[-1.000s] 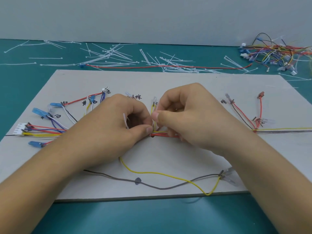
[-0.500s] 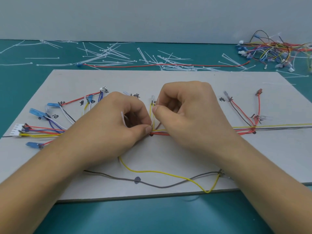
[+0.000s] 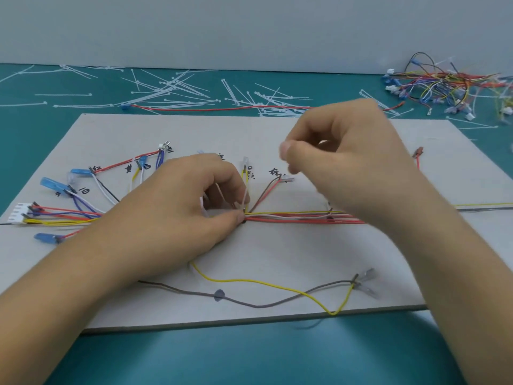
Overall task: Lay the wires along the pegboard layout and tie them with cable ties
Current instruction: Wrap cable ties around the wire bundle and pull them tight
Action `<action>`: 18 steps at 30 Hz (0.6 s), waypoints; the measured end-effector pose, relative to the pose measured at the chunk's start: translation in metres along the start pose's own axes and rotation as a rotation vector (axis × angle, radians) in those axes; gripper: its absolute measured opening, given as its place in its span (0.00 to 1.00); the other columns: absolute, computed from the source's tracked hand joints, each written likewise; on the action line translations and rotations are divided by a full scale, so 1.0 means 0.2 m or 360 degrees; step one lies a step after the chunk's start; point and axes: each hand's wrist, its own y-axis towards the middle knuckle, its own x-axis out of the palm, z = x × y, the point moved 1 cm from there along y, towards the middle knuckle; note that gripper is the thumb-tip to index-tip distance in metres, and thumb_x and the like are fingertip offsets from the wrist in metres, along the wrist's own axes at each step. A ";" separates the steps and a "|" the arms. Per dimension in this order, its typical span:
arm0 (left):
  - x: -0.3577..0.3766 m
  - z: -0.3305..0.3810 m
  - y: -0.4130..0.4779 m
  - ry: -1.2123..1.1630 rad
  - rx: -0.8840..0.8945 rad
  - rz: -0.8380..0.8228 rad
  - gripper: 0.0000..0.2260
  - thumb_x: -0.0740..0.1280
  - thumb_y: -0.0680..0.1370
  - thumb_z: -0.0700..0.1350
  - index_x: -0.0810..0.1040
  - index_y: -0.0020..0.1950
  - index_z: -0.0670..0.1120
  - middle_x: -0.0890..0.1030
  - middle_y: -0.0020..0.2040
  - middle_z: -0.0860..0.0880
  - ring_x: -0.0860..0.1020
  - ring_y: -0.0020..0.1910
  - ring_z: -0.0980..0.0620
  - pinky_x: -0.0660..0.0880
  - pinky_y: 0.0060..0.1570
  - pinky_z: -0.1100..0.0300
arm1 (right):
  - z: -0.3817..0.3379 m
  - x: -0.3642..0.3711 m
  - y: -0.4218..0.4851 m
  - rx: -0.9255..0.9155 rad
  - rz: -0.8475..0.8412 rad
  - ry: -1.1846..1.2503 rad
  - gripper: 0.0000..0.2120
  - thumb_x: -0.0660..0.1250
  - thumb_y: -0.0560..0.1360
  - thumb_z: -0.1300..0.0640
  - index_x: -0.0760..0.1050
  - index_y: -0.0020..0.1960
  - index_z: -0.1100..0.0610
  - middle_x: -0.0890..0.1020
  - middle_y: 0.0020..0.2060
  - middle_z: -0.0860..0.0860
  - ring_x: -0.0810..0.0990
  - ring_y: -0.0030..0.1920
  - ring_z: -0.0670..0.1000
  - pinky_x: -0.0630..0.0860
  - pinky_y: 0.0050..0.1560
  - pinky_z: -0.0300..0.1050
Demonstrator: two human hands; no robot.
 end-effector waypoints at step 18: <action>0.02 0.03 0.00 0.0061 -0.0053 0.0000 0.05 0.72 0.75 0.44 0.82 0.40 0.53 0.81 0.41 0.57 0.79 0.44 0.59 0.73 0.43 0.68 | 0.08 -0.23 -0.01 0.0316 -0.0786 -0.0710 0.07 0.75 0.68 0.52 0.84 0.41 0.38 0.83 0.29 0.41 0.77 0.27 0.40 0.75 0.31 0.41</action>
